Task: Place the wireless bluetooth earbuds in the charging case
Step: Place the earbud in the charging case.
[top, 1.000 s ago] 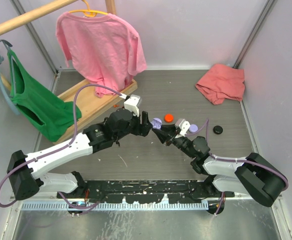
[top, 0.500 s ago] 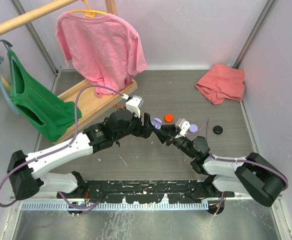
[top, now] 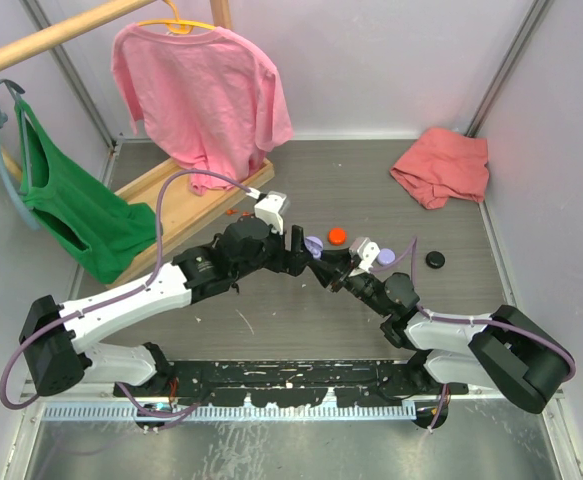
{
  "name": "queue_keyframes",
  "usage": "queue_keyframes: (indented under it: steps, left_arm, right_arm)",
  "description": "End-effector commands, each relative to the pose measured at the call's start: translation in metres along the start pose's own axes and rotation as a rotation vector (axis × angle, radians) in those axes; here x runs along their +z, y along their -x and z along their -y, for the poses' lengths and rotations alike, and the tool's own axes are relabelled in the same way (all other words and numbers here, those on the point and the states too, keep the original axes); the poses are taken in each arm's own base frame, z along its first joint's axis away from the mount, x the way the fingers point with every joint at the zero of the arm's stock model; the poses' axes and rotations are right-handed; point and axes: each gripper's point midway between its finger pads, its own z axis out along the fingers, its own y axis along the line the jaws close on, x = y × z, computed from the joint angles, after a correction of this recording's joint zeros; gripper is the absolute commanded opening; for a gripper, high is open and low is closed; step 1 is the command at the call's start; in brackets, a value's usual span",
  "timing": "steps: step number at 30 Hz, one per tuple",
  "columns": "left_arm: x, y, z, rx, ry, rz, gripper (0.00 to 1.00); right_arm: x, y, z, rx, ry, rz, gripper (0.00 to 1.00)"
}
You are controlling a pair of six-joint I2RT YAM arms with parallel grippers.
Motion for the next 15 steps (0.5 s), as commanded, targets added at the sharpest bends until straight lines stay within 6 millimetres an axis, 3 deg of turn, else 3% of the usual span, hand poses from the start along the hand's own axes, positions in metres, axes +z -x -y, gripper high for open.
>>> queue_keyframes:
  steps: [1, 7, 15]
  left_arm:
    - [-0.003, 0.031, 0.012, -0.041, -0.03, 0.094, 0.76]
    - [-0.017, 0.032, -0.004, -0.027, 0.045, 0.102, 0.79]
    - [-0.043, 0.02, -0.052, 0.015, 0.243, 0.061, 0.82]
  right_arm:
    - [0.006, 0.027, -0.003, -0.016, 0.017, 0.096, 0.01]
    - [0.006, 0.025, -0.001, -0.017, 0.005, 0.093, 0.01]
    - [0.005, 0.018, 0.004, -0.018, -0.02, 0.074, 0.01]
